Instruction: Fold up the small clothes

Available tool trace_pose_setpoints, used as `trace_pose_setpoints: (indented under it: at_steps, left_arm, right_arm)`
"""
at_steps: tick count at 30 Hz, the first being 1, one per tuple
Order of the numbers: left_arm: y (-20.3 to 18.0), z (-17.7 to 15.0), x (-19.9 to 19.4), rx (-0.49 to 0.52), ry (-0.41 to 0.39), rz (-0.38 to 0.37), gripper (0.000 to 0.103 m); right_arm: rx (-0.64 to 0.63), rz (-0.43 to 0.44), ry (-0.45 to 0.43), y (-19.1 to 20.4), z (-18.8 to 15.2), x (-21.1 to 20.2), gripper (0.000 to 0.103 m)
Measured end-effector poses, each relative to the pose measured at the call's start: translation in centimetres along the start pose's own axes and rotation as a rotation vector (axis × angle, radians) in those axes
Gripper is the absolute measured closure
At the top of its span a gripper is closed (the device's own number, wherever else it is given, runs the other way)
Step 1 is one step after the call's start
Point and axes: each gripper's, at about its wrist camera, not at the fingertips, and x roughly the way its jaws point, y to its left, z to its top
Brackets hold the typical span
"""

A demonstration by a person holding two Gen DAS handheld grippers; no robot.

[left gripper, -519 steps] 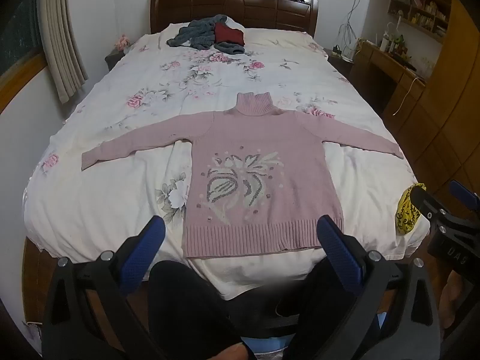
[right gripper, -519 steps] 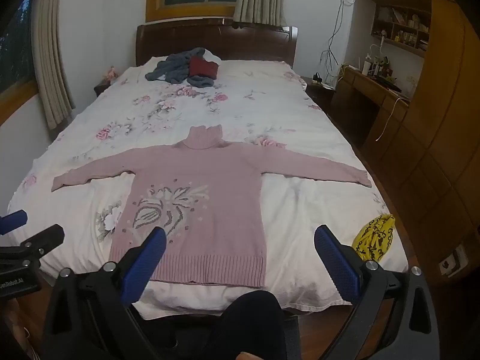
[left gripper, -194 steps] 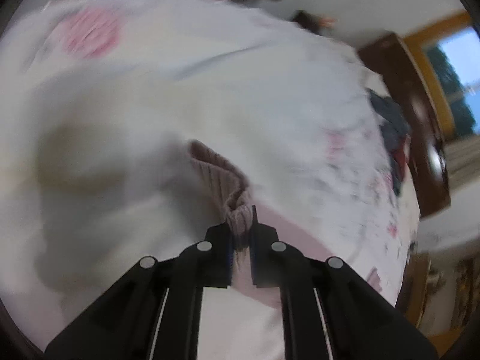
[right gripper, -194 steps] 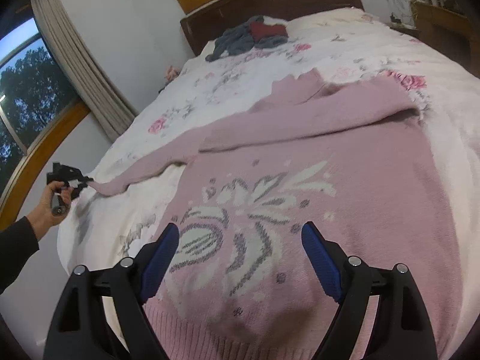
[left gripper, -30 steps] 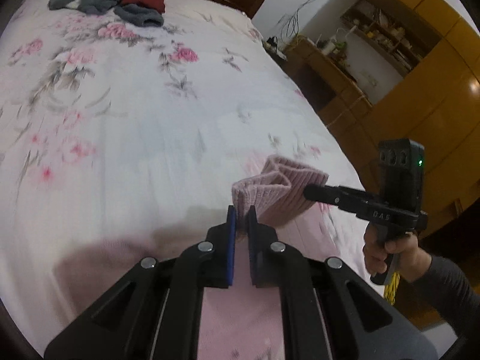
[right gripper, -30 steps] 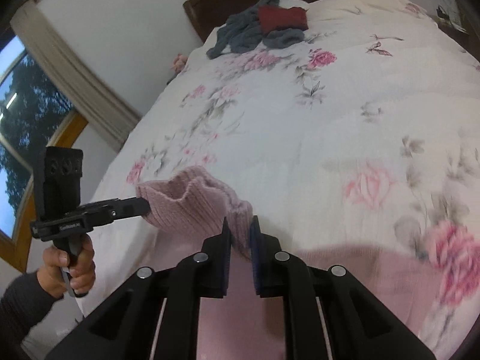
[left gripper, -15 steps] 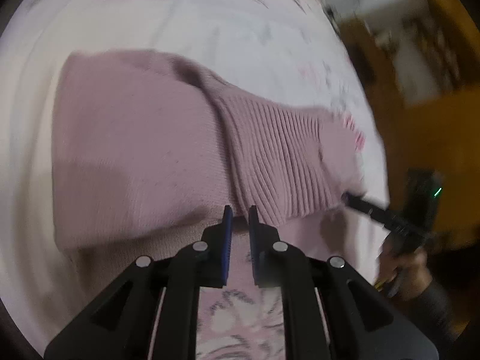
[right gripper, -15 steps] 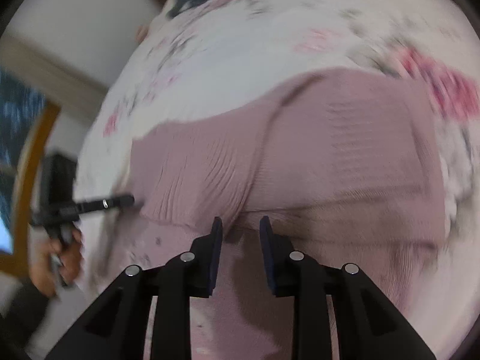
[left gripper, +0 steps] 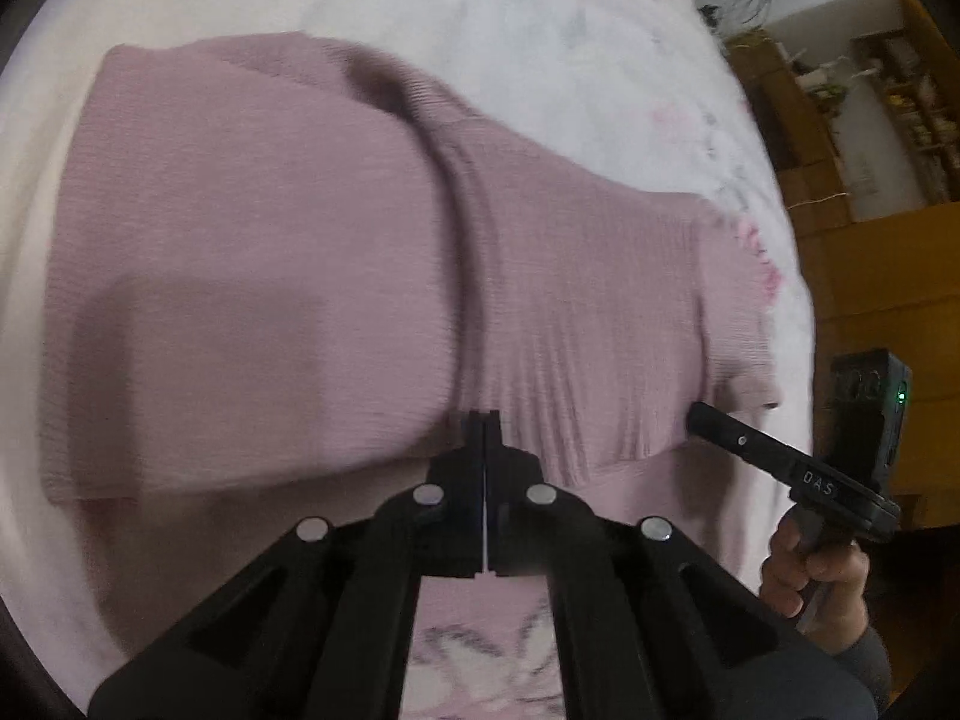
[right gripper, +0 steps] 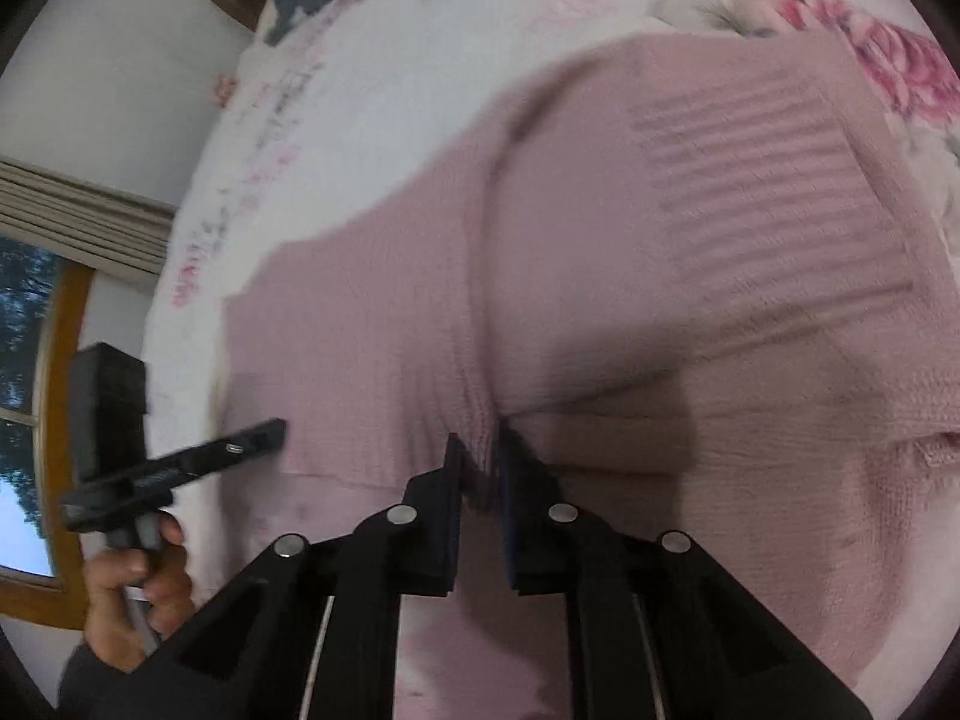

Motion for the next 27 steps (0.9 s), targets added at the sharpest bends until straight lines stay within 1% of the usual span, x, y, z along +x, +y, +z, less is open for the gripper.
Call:
trace_pose_setpoints:
  at_steps: [1,2,3,5,6,7,8,9,11,13,14,15,16,17,19,21,22,23,24,25,26,27]
  left_arm:
    - [-0.1,-0.1,-0.6,0.01,-0.006,-0.008,0.103]
    - [-0.4,-0.2,-1.4,0.028,-0.024,-0.009,0.103]
    - [-1.0,-0.4,-2.7,0.062,-0.062,0.005,0.103]
    - [-1.9,-0.7,-4.7,0.099,-0.12,-0.002,0.103]
    - [-2.6,-0.9,-5.7,0.112,-0.153,-0.041,0.103]
    - [-3.2,-0.8,-6.1,0.119,-0.161,-0.081,0.103]
    - [-3.7,-0.8,-6.0,0.129,-0.157,-0.12,0.103]
    - [-4.3,-0.6,-5.1,0.138,-0.135,-0.165,0.101]
    - [-4.7,-0.3,-2.8,0.126,-0.082,-0.199,0.101]
    - [-4.1,0.0,-0.2,0.109,-0.031,-0.167,0.101]
    - [-3.6,0.1,0.9,0.103,-0.007,-0.134,0.101]
    - [-3.0,0.2,1.7,0.1,0.005,-0.109,0.101]
    - [-2.2,0.1,2.4,0.093,0.016,-0.082,0.102]
    - [-1.5,0.1,2.8,0.079,0.023,-0.1,0.102]
    - [-0.5,0.0,2.5,0.055,0.023,-0.126,0.102]
    - [-0.3,-0.5,1.7,0.056,0.019,-0.124,0.102]
    - [0.0,-0.9,1.0,0.05,0.016,-0.128,0.102]
    - [0.0,-1.4,0.2,0.042,0.008,-0.135,0.093]
    - [0.2,-2.0,-0.5,0.037,0.0,-0.142,0.079]
    - [0.5,-3.2,-2.3,0.034,-0.018,-0.153,0.071]
    - [0.4,-4.3,-3.4,0.034,-0.032,-0.161,0.054]
    - [0.8,-6.1,-5.1,0.031,-0.047,-0.173,0.041]
  right_arm:
    - [-0.022,-0.001,-0.004,0.1,-0.2,-0.1,0.09]
    - [-0.034,0.007,-0.007,0.4,-0.3,-0.3,0.084]
    - [-0.036,0.036,-0.019,0.7,-0.4,-1.0,0.082]
    - [-0.037,0.045,-0.071,1.1,-0.4,-2.7,0.081]
    - [-0.042,0.056,-0.096,1.4,-0.3,-3.4,0.081]
    - [-0.046,0.076,-0.116,1.7,-0.2,-4.0,0.081]
    - [-0.055,0.097,-0.121,2.1,-0.1,-4.0,0.081]
    - [-0.067,0.11,-0.113,2.6,0.0,-3.6,0.081]
    - [-0.06,0.133,-0.078,2.8,0.2,-2.4,0.081]
    - [-0.039,0.154,-0.034,2.6,0.3,-0.7,0.081]
    - [-0.033,0.142,-0.023,2.3,0.3,-0.1,0.081]
    - [-0.029,0.128,-0.007,1.7,0.2,0.7,0.085]
    - [-0.03,0.115,-0.004,1.3,0.3,0.9,0.094]
    - [-0.032,0.102,-0.001,1.0,0.3,1.3,0.103]
    - [-0.036,0.106,0.009,0.1,0.2,1.4,0.103]
    - [-0.022,0.115,0.01,-0.6,0.0,1.0,0.103]
    - [-0.007,0.125,0.006,-1.0,-0.2,0.4,0.101]
    - [0.008,0.133,-0.002,-1.1,-0.5,-0.4,0.096]
    - [0.02,0.15,-0.009,-1.3,-1.0,-1.2,0.091]
    - [0.035,0.168,-0.013,-1.7,-1.9,-2.4,0.071]
    - [0.044,0.183,-0.013,-2.1,-3.0,-3.6,0.06]
    - [0.045,0.192,-0.011,-2.5,-3.9,-4.3,0.06]
